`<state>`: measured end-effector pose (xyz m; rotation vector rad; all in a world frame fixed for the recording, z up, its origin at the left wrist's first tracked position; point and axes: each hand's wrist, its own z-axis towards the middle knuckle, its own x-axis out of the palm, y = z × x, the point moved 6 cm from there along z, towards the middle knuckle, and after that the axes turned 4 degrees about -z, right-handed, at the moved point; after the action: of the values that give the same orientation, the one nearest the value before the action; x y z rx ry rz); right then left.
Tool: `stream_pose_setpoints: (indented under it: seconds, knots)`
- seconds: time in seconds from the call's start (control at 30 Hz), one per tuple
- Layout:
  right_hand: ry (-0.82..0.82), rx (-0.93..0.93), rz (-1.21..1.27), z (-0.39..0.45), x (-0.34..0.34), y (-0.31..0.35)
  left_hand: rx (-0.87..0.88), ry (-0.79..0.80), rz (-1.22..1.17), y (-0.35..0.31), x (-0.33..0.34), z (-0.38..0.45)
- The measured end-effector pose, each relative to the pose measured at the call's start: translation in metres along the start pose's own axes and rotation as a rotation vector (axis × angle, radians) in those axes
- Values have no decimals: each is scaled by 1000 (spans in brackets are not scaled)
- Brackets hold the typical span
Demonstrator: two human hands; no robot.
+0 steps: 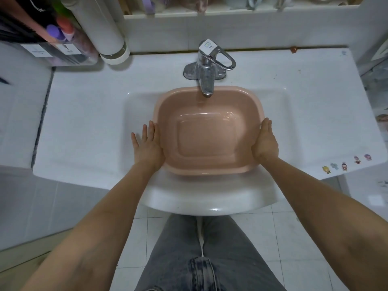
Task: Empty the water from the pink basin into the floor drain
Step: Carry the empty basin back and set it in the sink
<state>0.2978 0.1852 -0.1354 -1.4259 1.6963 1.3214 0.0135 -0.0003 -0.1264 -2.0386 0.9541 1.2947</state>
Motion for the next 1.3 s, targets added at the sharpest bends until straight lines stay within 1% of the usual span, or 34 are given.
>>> stream_pose_setpoints:
  seconds: [0.17, 0.47, 0.67, 0.8, 0.93, 0.97, 1.03, 1.07, 1.1, 1.13, 1.2, 1.23, 1.3]
  knots:
    - [-7, 28, -23, 0, -2, -1, 28, 16, -15, -5, 3, -2]
    - [34, 22, -47, -7, 1, 4, 15, -15, -73, 2, 2, 4]
    - [27, 1, -62, -7, -1, 4, 7, -12, -22, 2, 0, 2]
    - [27, -6, -69, -6, -1, 3, 12, 1, -50, 1, 0, 2]
    - [62, -32, -43, -3, 1, 2, -2, 28, -38, -1, 3, 0]
    - [53, -43, -54, -2, 0, 3, -15, 21, -33, -1, 1, 0]
    - [-45, -82, -101, 1, -8, 7, -18, -56, -20, -3, -7, -1]
    - [-89, -99, -113, 4, -12, 8, 3, -109, -7, -5, -12, -1]
    - [-90, -107, -122, 7, -14, 9, 33, -139, 9, -6, -14, 0]
    - [-43, -112, -138, 10, -13, 10, 59, -131, 27, -8, -13, 1]
    - [95, -112, -180, 13, -6, 10, 70, -50, 69, -10, -6, 5]
    - [117, -105, -192, 13, -3, 11, 60, -17, 86, -10, -3, 7]
    - [72, -101, -198, 12, -4, 14, 37, -38, 53, -10, -5, 8]
